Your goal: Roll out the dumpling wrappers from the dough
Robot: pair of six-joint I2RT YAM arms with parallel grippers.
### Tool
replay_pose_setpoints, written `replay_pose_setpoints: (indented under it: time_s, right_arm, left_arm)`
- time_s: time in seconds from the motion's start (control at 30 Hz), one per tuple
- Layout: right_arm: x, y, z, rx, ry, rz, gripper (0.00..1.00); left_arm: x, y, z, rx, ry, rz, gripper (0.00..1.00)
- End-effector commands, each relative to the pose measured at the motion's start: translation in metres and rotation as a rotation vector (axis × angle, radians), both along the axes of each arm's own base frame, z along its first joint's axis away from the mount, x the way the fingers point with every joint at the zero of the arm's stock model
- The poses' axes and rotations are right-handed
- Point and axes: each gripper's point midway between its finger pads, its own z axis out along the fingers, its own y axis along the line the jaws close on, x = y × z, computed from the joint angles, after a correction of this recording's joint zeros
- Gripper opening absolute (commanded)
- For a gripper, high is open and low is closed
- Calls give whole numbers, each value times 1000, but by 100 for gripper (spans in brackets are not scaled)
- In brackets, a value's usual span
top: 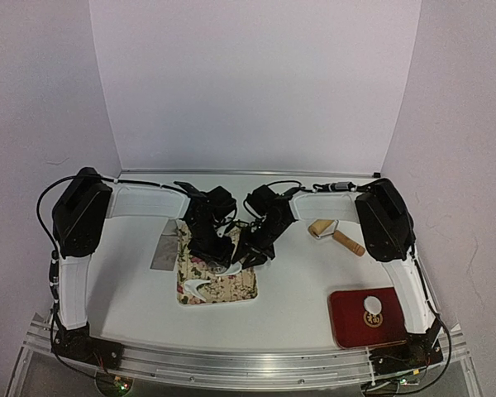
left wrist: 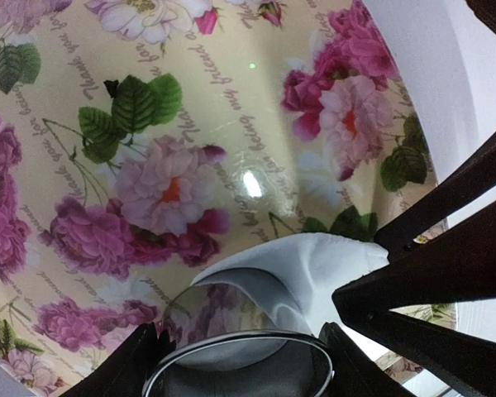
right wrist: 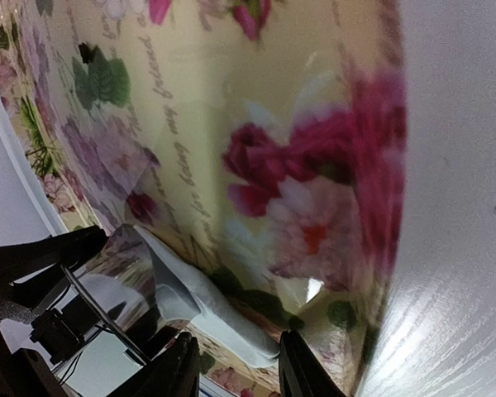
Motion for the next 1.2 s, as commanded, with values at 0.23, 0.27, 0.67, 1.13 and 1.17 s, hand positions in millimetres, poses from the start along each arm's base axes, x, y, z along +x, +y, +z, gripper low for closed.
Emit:
replay_pose_setpoints:
  time_s: [0.23,0.27,0.67,1.13,1.17]
  right_arm:
    - [-3,15,-34,-13,8,36,25]
    - [-3,15,-33,-13,8,36,21]
    - [-3,-7,5,-41,-45,-6,0]
    - [-15,-15,33,17,-19,22,0]
    - [-17,-12,36,32,-14,36,0]
  left_arm:
    - [-1,7,0,-9,15,4,50]
    - [-1,9,-2,2,15,6,50]
    - [3,36,-16,124,11,57,48]
    - [7,45,-19,108,27,86,49]
    - [7,45,-19,103,29,88,49]
